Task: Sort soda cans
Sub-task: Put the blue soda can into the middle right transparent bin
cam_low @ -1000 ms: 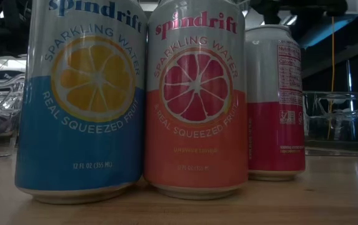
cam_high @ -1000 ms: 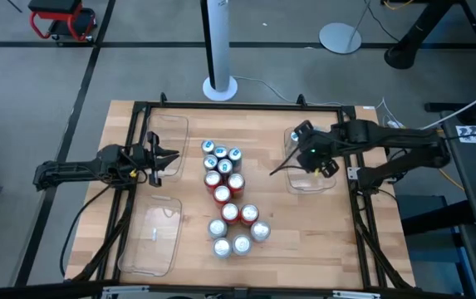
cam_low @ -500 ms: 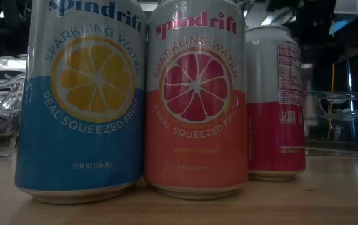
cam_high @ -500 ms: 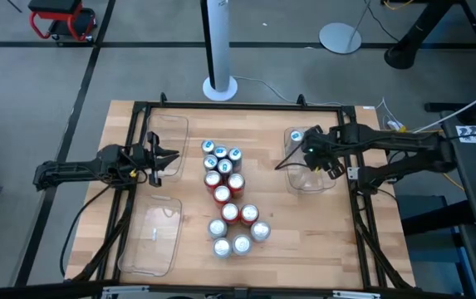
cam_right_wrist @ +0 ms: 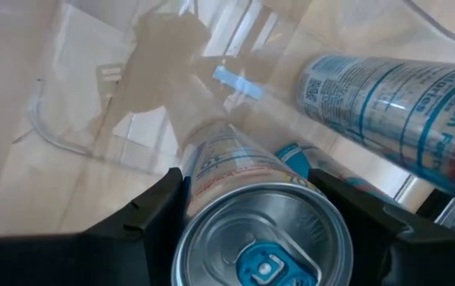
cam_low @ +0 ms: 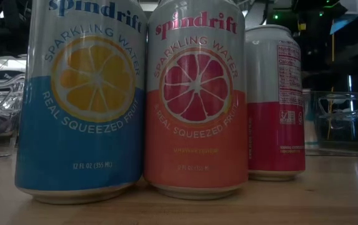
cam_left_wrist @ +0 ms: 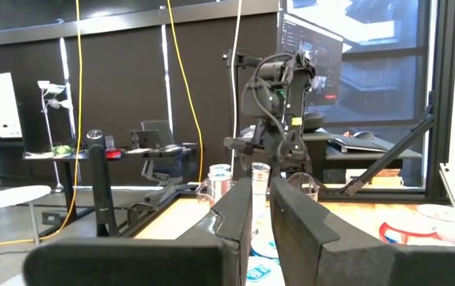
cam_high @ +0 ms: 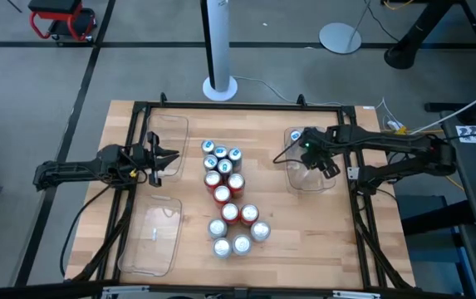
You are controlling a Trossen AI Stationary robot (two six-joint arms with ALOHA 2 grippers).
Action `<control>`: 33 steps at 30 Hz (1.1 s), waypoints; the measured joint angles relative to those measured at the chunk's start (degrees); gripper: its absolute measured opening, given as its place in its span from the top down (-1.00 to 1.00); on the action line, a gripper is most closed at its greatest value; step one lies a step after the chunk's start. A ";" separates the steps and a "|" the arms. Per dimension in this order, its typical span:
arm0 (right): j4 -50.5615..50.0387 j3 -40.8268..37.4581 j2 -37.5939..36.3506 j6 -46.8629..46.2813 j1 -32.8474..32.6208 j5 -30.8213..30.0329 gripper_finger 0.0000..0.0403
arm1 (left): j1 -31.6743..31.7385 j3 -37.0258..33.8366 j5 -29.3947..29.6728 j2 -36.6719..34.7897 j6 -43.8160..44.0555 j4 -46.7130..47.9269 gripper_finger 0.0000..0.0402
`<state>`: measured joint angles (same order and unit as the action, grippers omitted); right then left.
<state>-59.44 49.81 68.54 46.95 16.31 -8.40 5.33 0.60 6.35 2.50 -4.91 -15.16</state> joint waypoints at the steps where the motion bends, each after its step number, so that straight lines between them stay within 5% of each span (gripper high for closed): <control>1: 0.09 -0.30 -0.05 0.02 -0.02 -0.24 -0.17 | 0.00 0.00 0.02 0.00 0.00 0.00 0.80; 15: -0.32 -0.90 0.23 0.05 -0.14 -5.21 -0.67 | 0.02 -0.02 0.02 0.02 0.00 0.00 0.80; 25: -1.26 -0.40 0.21 0.05 -0.14 -4.05 -0.70 | 0.01 -0.02 0.00 0.00 -0.04 0.00 0.80; 33: -7.13 7.76 0.21 -0.14 -0.17 -5.57 -0.70 | 0.00 -0.01 0.02 0.00 0.00 0.00 0.80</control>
<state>-66.58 57.57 68.74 46.81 16.14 -13.97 5.33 0.58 6.37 2.51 -4.91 -15.16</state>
